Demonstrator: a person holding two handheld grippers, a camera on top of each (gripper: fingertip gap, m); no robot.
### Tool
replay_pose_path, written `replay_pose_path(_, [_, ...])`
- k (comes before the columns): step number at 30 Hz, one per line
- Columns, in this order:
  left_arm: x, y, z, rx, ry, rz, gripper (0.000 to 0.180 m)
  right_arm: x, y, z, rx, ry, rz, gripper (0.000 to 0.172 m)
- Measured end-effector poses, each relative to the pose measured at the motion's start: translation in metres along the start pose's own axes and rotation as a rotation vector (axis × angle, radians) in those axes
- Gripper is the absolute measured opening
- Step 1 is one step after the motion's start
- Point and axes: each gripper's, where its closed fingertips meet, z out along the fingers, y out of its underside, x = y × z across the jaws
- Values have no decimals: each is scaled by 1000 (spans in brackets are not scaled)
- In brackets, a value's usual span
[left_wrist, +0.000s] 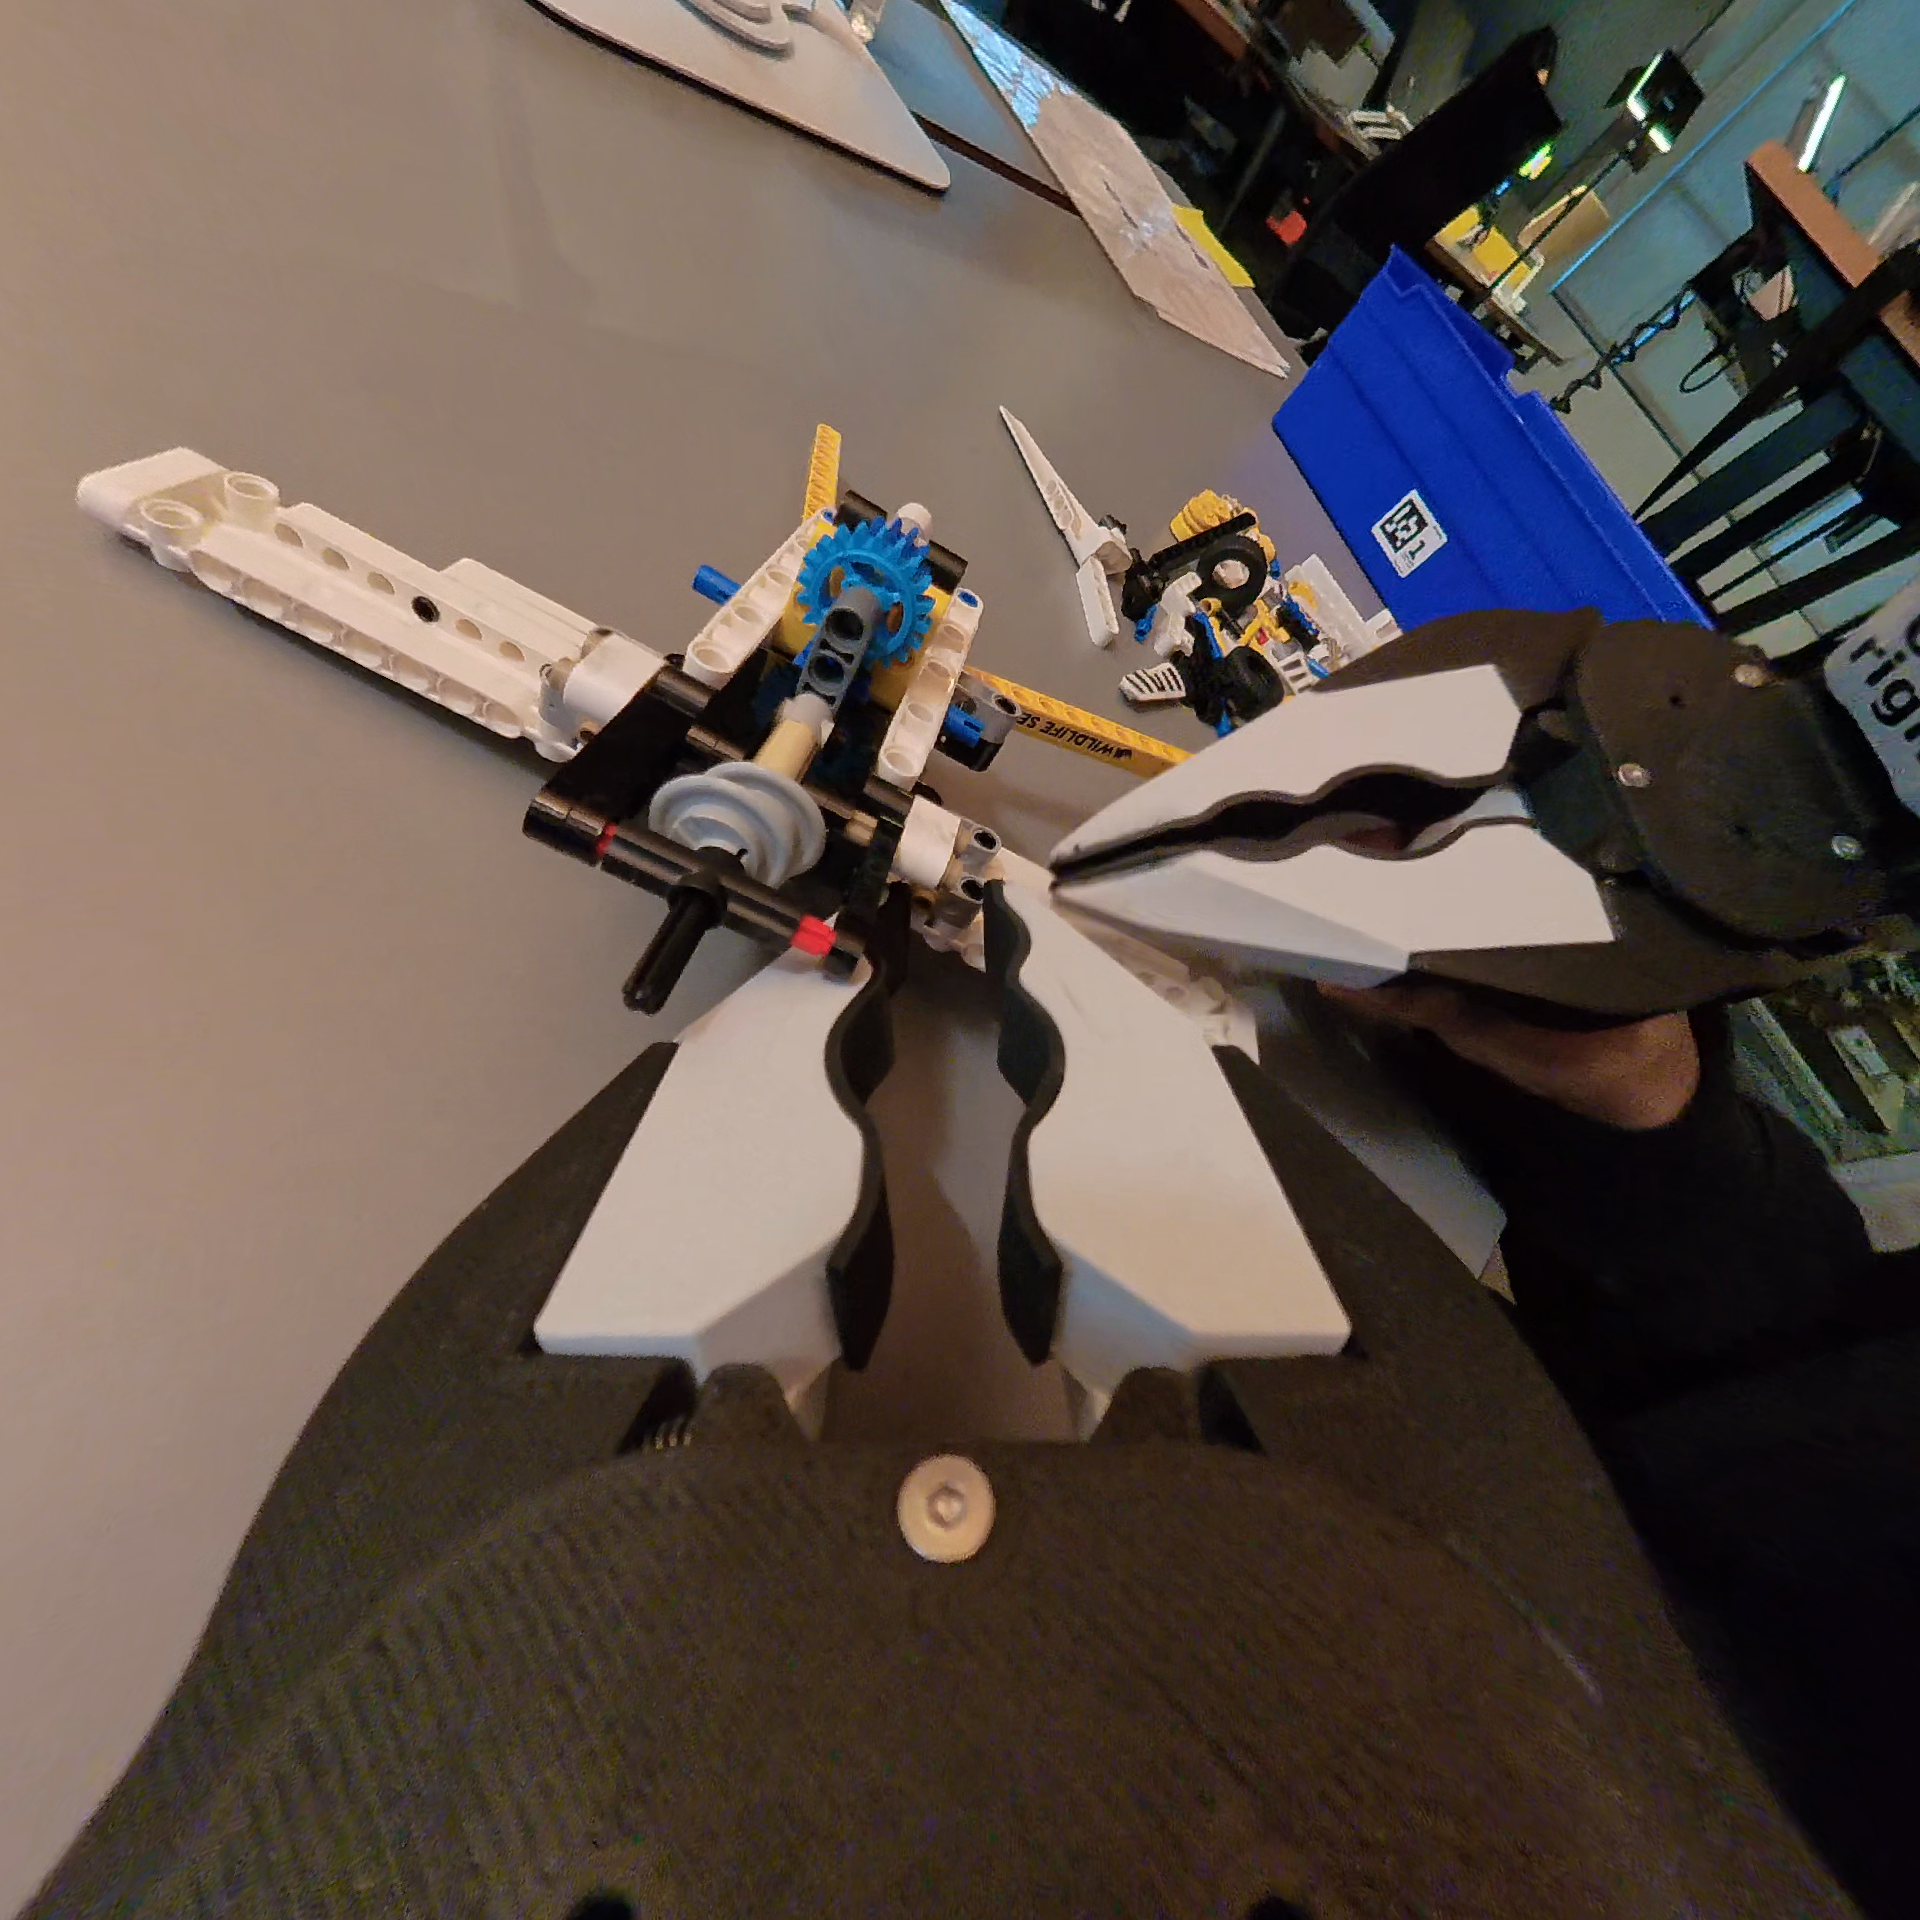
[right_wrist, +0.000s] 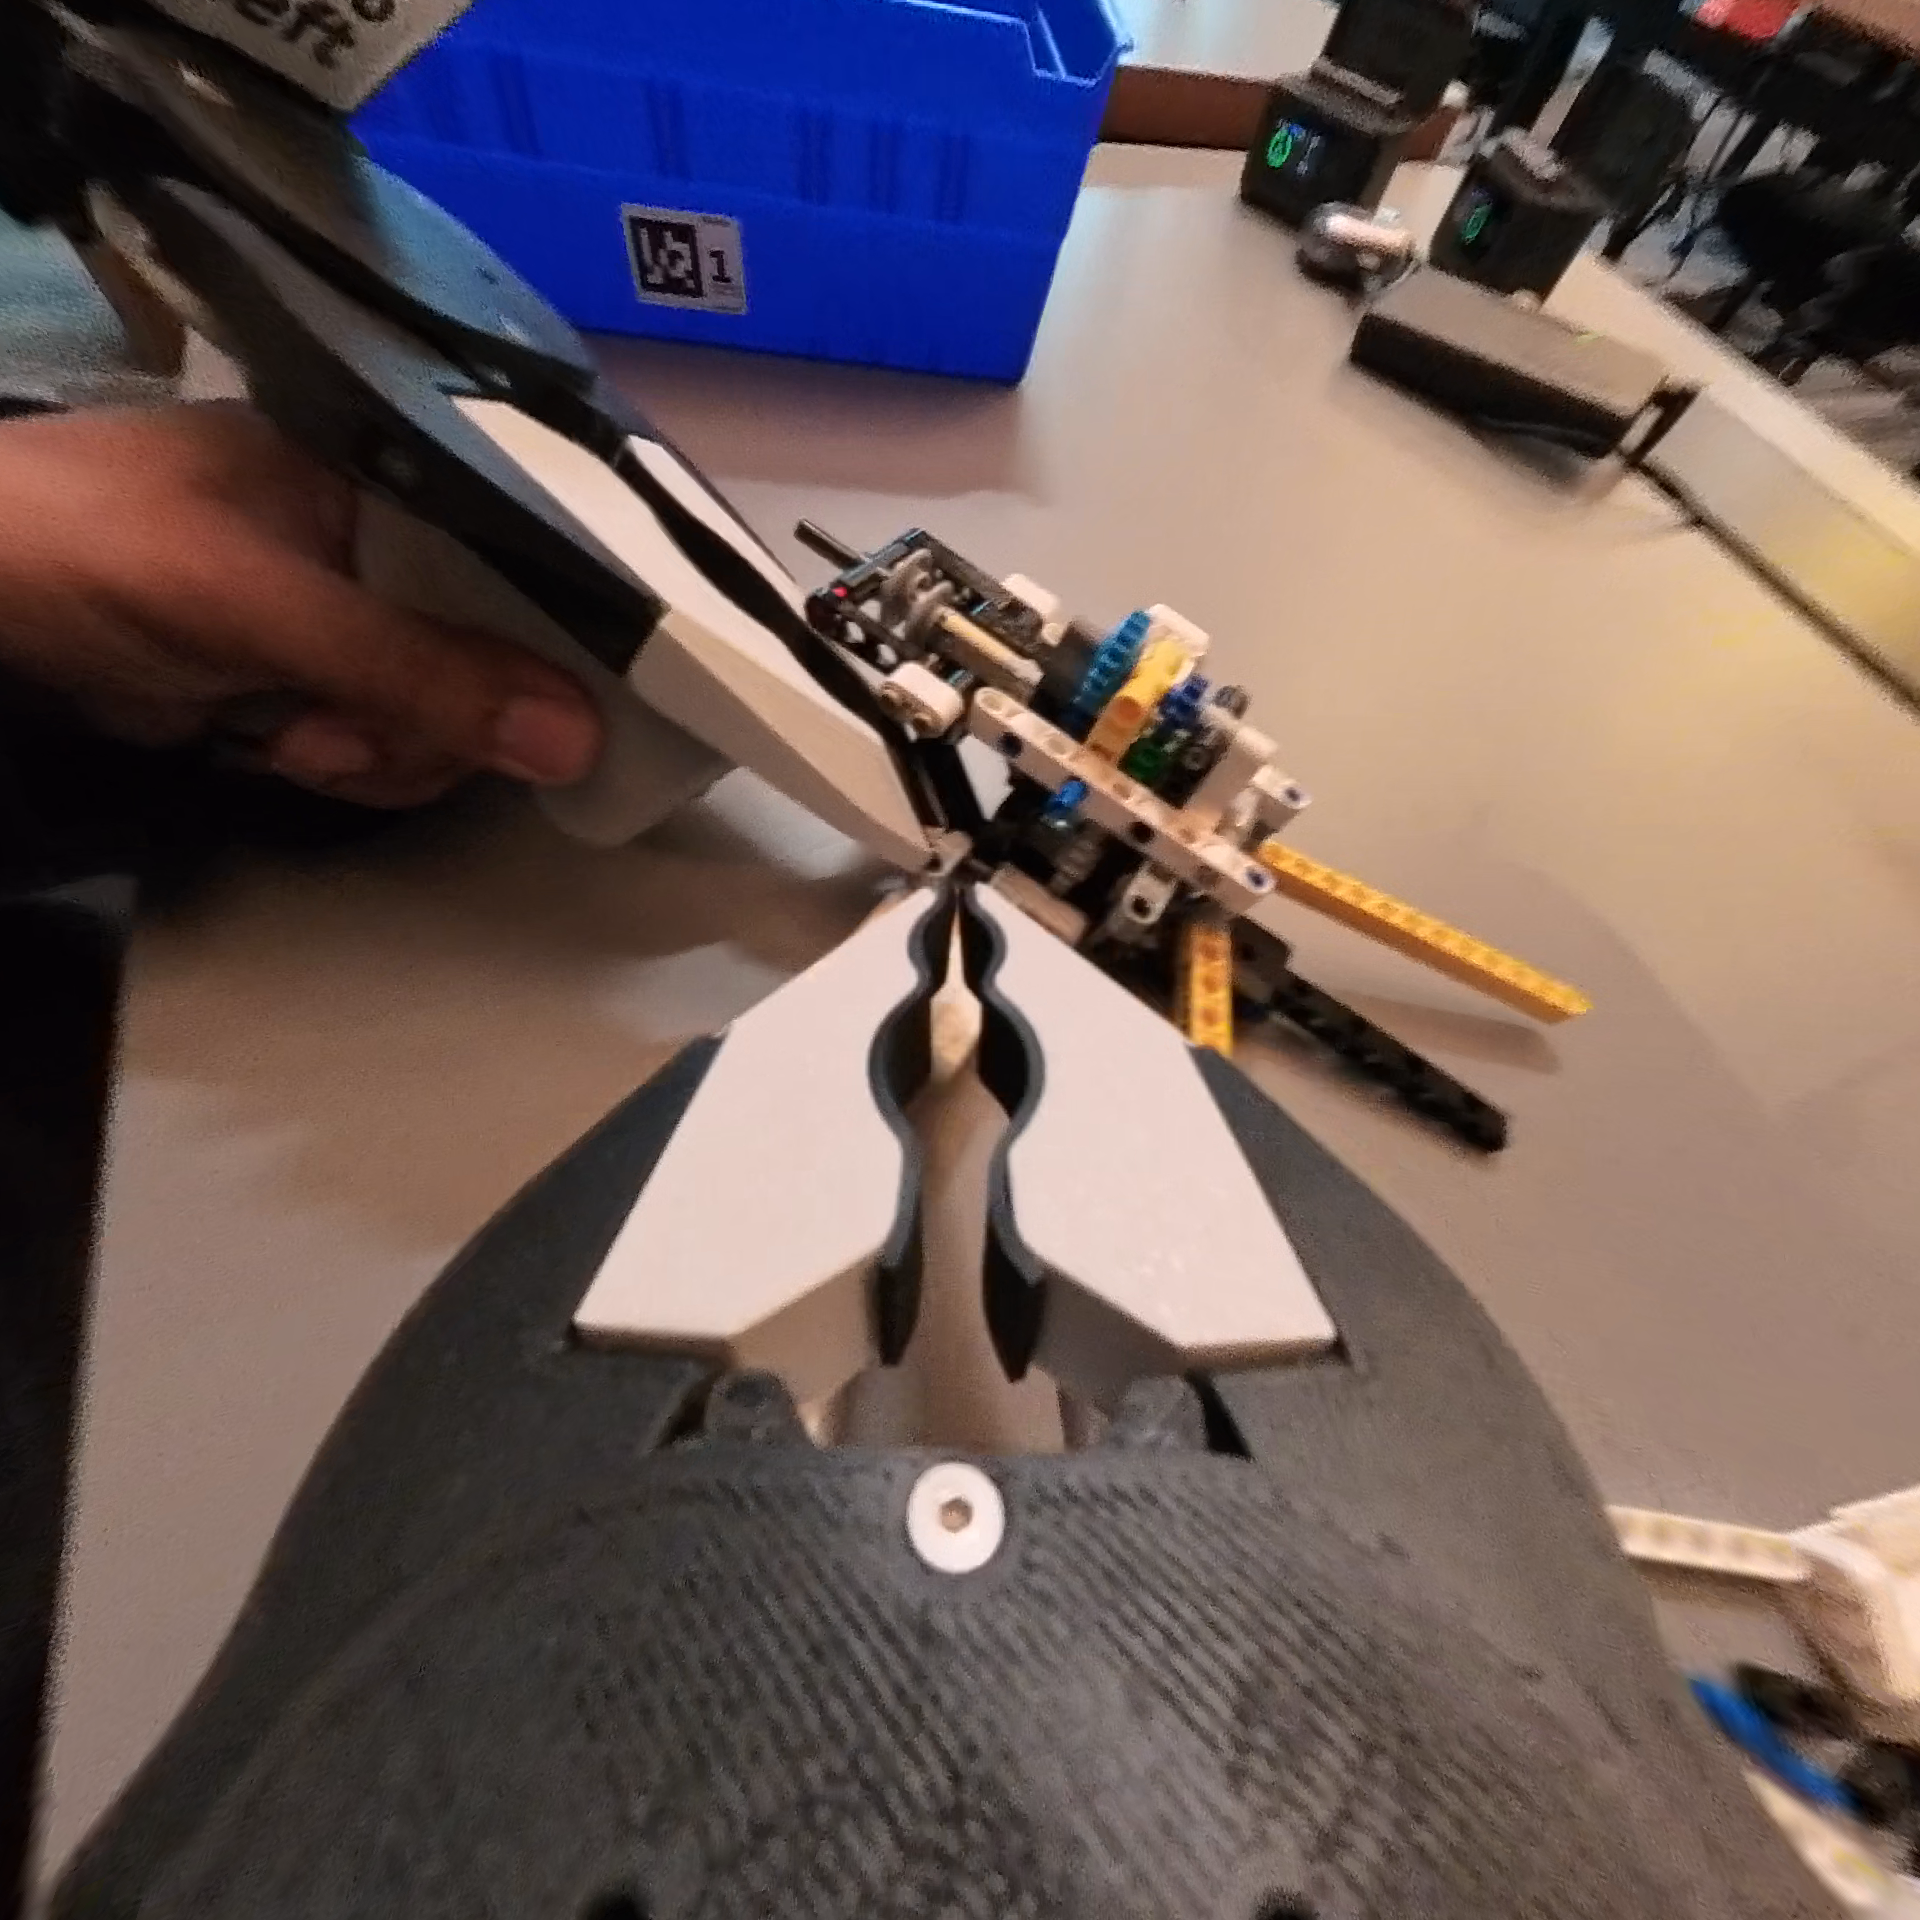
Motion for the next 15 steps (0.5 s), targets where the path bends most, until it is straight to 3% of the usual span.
replay_pose_path(3, [0,1,1,-9,-8,11,10,-6,4,5,-15,-15,85,3])
replay_pose_path(6, [2,1,1,-8,-16,40,10,10,10,4,-42,69,89,21])
replay_pose_path(9, [3,2,2,-16,-28,56,10,4,10,6,-38,13,148,15])
replay_pose_path(15, [10,7,6,-49,-48,155,11,10,19,7,-83,61,154,10])
